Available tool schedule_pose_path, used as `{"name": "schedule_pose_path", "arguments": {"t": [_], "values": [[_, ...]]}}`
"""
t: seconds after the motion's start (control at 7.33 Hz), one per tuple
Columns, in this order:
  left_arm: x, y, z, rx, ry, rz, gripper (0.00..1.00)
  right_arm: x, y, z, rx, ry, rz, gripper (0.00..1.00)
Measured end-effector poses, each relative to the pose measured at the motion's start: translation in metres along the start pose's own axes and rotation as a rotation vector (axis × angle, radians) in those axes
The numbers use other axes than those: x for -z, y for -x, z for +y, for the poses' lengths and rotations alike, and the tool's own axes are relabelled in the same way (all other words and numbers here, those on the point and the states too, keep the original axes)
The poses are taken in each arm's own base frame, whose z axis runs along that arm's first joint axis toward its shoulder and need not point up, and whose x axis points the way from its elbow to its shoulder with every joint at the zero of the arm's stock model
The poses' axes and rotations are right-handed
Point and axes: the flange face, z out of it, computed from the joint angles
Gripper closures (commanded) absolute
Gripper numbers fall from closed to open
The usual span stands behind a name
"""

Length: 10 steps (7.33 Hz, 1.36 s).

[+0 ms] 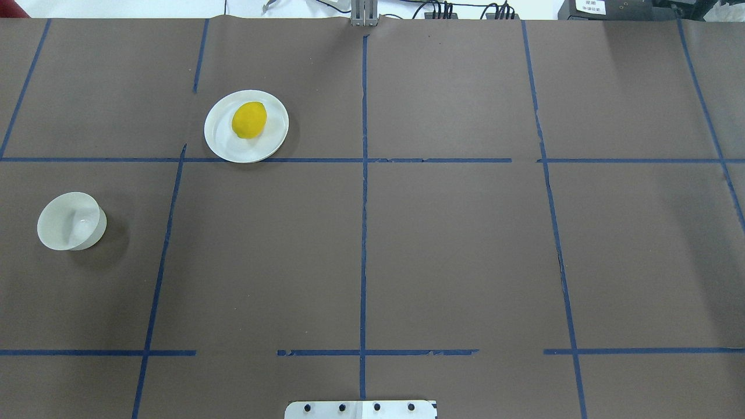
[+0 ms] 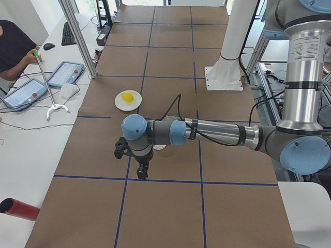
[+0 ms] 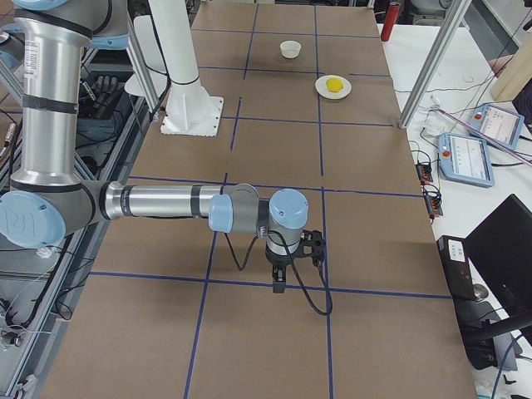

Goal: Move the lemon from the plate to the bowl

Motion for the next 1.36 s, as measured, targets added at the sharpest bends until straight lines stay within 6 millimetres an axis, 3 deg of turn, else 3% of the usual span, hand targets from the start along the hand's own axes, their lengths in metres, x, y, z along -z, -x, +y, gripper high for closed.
{"name": "schedule_pose_path", "arguments": {"t": [0.27,1.09,1.23,1.36], "values": [[0.001,0.000,0.000,0.000,-0.001,0.000,0.00,0.000,0.000,0.000,0.000,0.000,0.000,0.00],[0.029,-0.034,0.003,-0.068,-0.066,-0.009,0.00,0.000,0.000,0.000,0.000,0.000,0.000,0.00],[0.024,-0.043,0.004,-0.105,-0.073,-0.007,0.00,0.000,0.000,0.000,0.000,0.000,0.000,0.00],[0.009,-0.065,-0.002,-0.186,-0.072,-0.001,0.00,0.000,0.000,0.000,0.000,0.000,0.000,0.00]]}}
